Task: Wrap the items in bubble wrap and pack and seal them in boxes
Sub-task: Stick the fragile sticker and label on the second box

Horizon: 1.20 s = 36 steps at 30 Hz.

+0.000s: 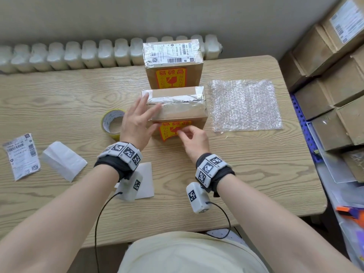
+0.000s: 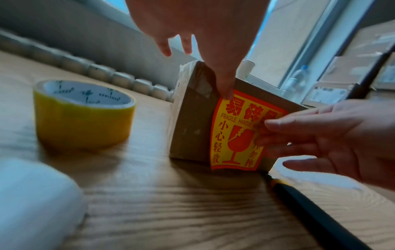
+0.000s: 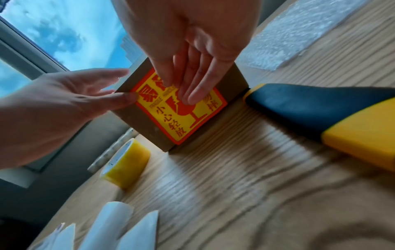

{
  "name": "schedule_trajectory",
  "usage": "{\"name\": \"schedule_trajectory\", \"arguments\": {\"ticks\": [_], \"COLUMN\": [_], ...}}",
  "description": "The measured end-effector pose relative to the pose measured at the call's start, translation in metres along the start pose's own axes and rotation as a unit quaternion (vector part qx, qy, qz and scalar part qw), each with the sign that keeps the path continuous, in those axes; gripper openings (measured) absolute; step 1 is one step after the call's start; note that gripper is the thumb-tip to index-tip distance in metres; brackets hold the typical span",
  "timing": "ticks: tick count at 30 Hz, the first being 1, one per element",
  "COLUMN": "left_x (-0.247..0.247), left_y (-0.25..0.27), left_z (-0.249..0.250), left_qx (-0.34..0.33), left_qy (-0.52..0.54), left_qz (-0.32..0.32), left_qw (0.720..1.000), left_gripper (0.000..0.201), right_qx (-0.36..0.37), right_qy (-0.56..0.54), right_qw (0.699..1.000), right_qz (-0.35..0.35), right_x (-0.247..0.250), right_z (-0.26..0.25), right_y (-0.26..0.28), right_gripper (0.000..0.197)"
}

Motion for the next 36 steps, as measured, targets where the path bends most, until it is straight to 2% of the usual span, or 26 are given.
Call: {"name": "schedule_trajectory", "arguments": {"ticks": [2, 6, 11, 16, 22, 30, 36], "left_x": [0.001, 0.001, 0.004, 0.008, 0.009, 0.005, 0.008], "left_y": [-0.005, -0.010, -0.012, -0.010, -0.010, -0.014, -0.013], "left_z": [-0.001, -0.002, -0.004, -0.003, -0.011, -0.018, -0.021], "left_qx": [-0.034, -0.013, -0.009, -0.005, 0.012, -0.001, -0.032], "left_qy": [-0.006, 0.006, 0.008, 0.013, 0.028, 0.057, 0.049], "left_qz": [-0.018, -0.054, -0.067, -0.075, -0.083, -0.080, -0.072], "left_qw": [0.999, 0.998, 0.998, 0.997, 0.996, 0.995, 0.996], "left_gripper": [0.046, 0.046, 0.046, 0.045, 0.045, 0.043, 0.041], "right_qx": [0.027, 0.060, 0.026, 0.045, 0.029, 0.032, -0.041], "right_qy": [-0.010, 0.009, 0.012, -0.011, -0.078, -0.086, -0.083], "right_qw": [1.000, 0.998, 0.995, 0.999, 0.996, 0.994, 0.989], "right_qz": [0.001, 0.021, 0.098, 0.007, 0.008, -0.064, -0.117], "right_x": [-0.003, 0.014, 0.045, 0.020, 0.003, -0.036, -0.072], "right_z": [-0.010, -0.021, -0.003, -0.002, -0.011, -0.014, 0.000], "right_y": [-0.003, -0.012, -0.016, -0.006, -0.018, -0.018, -0.021], "right_gripper": [0.010, 0.012, 0.016, 0.011, 0.012, 0.012, 0.018]}}
Point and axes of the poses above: each hand's wrist, its own y-axis away from the middle knuckle, its own x-axis out of the back of the hand, z = x × y, the point moved 3 cm from there along -y, towards the middle knuckle, and after that the axes turned 7 degrees about -y, right-handed, at the moved point
